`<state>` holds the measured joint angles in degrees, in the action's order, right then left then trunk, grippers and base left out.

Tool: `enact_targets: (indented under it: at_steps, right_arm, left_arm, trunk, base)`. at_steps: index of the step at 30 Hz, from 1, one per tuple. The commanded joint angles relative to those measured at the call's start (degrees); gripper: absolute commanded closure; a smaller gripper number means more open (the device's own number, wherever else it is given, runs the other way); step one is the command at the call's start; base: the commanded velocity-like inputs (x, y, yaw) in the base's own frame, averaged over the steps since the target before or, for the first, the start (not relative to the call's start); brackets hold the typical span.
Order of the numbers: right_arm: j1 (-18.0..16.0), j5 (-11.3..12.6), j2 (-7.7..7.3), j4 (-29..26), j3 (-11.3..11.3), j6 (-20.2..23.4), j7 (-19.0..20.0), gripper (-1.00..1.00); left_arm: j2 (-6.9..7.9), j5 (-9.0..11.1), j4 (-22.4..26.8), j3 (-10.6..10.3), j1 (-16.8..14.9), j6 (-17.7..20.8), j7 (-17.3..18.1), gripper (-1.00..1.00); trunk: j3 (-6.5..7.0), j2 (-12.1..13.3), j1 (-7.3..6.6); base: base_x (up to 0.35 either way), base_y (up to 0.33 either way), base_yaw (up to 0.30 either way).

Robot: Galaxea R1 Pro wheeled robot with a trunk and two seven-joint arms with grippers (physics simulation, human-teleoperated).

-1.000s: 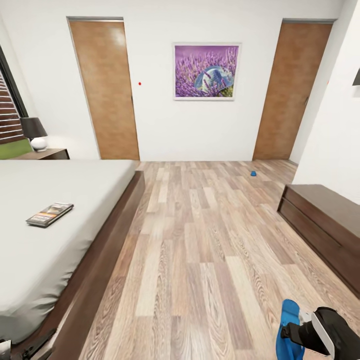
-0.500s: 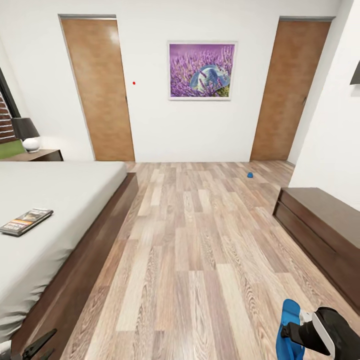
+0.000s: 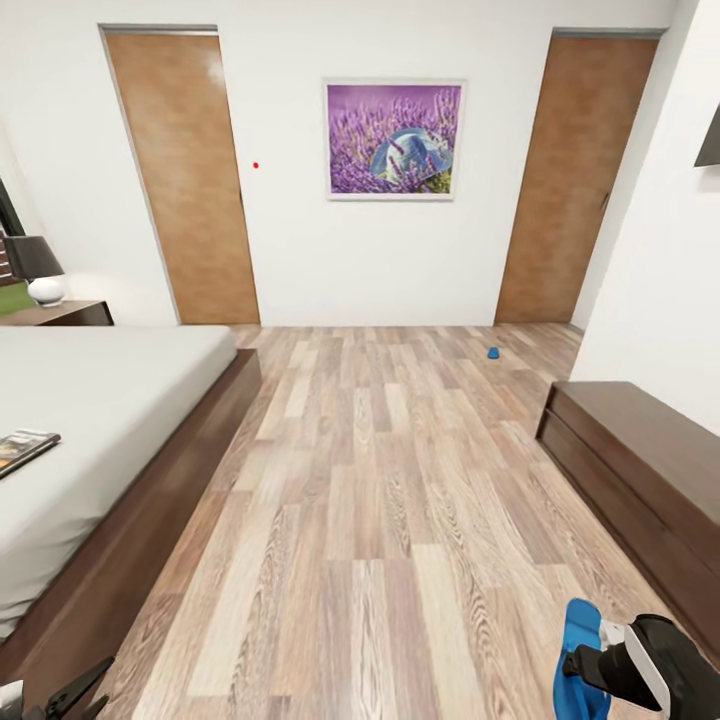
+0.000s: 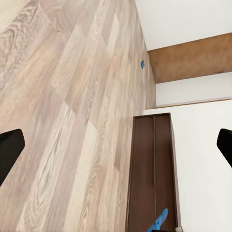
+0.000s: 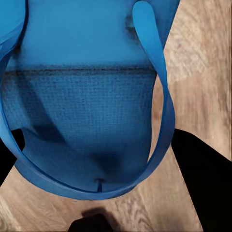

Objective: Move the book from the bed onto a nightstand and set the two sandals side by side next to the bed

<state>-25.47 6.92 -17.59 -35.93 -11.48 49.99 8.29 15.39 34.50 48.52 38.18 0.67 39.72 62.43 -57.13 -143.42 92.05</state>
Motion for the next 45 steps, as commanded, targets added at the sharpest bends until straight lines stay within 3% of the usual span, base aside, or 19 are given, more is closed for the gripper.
enact_targets:
  at_steps: [1, 13, 45]
  right_arm:
    - [-0.02, 0.31, 0.01, -0.01, -0.11, 0.24, -0.02, 1.0]
    - [-0.02, 0.82, 0.01, 3.38, -0.14, 0.11, 0.06, 1.0]
    - [-0.02, 0.9, 0.01, 3.16, -0.04, 0.07, 0.07, 1.0]
  left_arm:
    - [0.01, 0.3, 0.08, -0.01, 0.03, 0.44, -0.04, -1.0]
    - [0.08, 0.22, 0.08, 0.03, 0.01, 0.44, -0.05, -1.0]
    - [0.08, 0.22, 0.08, -0.03, 0.04, 0.53, -0.12, -1.0]
  trunk:
    - [-0.05, -0.02, 0.01]
    - [-0.05, -0.02, 0.01]
    - [-0.05, -0.02, 0.01]
  base:
    - [0.178, -0.226, 0.0]
    - [0.208, -0.22, 0.0]
    - [0.301, -0.144, 0.0]
